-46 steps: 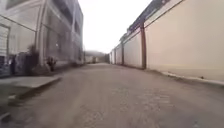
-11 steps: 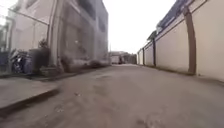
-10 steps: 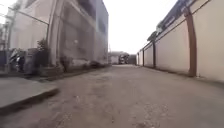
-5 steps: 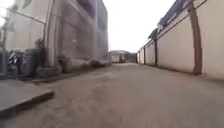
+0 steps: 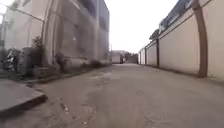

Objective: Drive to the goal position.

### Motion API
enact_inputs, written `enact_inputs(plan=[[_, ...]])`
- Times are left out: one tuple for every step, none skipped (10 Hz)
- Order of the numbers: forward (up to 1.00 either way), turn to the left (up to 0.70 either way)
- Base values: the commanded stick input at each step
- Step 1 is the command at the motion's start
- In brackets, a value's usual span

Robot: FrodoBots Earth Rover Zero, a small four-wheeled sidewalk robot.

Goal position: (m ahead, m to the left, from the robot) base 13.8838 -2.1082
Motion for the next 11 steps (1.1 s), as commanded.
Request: enact_inputs(plan=[[0.5,0.0],[0.5,0.0],[0.5,-0.06],[0.5,-0.27],[0.5,-0.08],[0.5,0.0],[0.5,0.0],[0.5,0.0],[0.5,0.0],[0.5,0.0],[0.5,0.0]])
